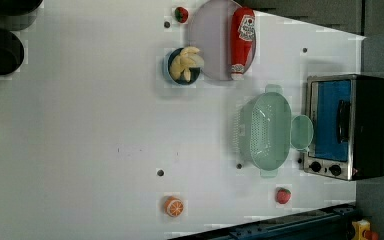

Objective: Drag strainer right to left.

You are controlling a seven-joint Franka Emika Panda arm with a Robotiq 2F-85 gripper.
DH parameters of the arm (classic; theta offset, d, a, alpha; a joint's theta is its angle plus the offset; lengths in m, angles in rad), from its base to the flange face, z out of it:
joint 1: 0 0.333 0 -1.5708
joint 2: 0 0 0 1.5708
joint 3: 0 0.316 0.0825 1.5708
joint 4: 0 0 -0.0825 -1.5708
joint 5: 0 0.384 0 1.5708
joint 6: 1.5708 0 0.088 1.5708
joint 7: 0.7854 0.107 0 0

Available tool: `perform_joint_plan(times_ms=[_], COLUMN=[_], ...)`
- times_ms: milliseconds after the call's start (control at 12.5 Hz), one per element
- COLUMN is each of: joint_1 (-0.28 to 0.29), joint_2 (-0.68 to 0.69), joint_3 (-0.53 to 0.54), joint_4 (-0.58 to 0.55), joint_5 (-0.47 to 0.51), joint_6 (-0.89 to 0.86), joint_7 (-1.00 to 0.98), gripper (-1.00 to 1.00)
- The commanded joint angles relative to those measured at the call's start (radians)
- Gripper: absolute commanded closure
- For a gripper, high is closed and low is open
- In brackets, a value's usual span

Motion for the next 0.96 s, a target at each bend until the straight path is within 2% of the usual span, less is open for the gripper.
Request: perform_joint_plan(times_ms=[80, 560, 960], joint_1=[0.013, 0.014, 0.016], joint_2=[0.182, 0.416, 0.697], joint_3=[0.016, 0.029, 0.047], joint_4=[-0.161, -0.354, -0.363], joint_5=[0.005, 0.005, 0.005], joint_6=[0.151, 0.540, 0.837], joint_7=[0.021, 0.384, 0.623], gripper=[-1.00, -1.00, -1.00])
